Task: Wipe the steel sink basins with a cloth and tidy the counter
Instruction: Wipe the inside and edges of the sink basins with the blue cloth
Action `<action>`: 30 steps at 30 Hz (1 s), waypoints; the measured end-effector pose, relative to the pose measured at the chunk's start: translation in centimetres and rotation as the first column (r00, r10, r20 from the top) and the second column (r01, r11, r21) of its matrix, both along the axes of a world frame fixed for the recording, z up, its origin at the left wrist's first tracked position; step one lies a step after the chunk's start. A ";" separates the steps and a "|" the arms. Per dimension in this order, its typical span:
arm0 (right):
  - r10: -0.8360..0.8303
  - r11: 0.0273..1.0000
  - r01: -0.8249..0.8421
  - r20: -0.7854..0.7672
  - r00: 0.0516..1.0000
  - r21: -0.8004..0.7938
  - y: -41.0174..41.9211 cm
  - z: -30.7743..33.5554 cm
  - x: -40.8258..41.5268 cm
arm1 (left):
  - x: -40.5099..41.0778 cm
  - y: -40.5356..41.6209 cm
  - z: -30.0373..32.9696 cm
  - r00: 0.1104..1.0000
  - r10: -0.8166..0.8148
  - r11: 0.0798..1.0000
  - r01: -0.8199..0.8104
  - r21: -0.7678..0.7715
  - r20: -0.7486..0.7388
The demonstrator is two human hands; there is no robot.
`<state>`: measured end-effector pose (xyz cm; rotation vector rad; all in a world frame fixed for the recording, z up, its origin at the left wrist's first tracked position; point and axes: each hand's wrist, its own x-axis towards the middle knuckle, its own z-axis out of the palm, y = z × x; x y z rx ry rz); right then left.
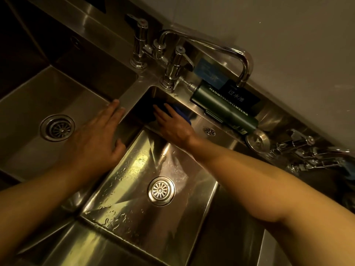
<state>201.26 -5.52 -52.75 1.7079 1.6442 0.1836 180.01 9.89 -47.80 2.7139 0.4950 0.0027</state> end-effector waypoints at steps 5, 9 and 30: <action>-0.017 0.993 0.027 0.083 0.996 -0.116 -9.9 -1.0 0.5 | -0.1 0.2 -0.5 1.000 0.003 1.000 -0.003 0.002 0.004; -0.138 0.878 0.163 0.088 0.987 -0.450 -19.1 -3.1 1.1 | 0.1 0.3 -0.4 1.000 -0.021 0.999 0.022 0.042 -0.022; -0.858 0.349 0.588 0.003 0.513 -0.730 -22.5 -7.4 -12.9 | 0.1 0.1 -0.8 0.978 -0.201 0.977 0.196 0.087 0.062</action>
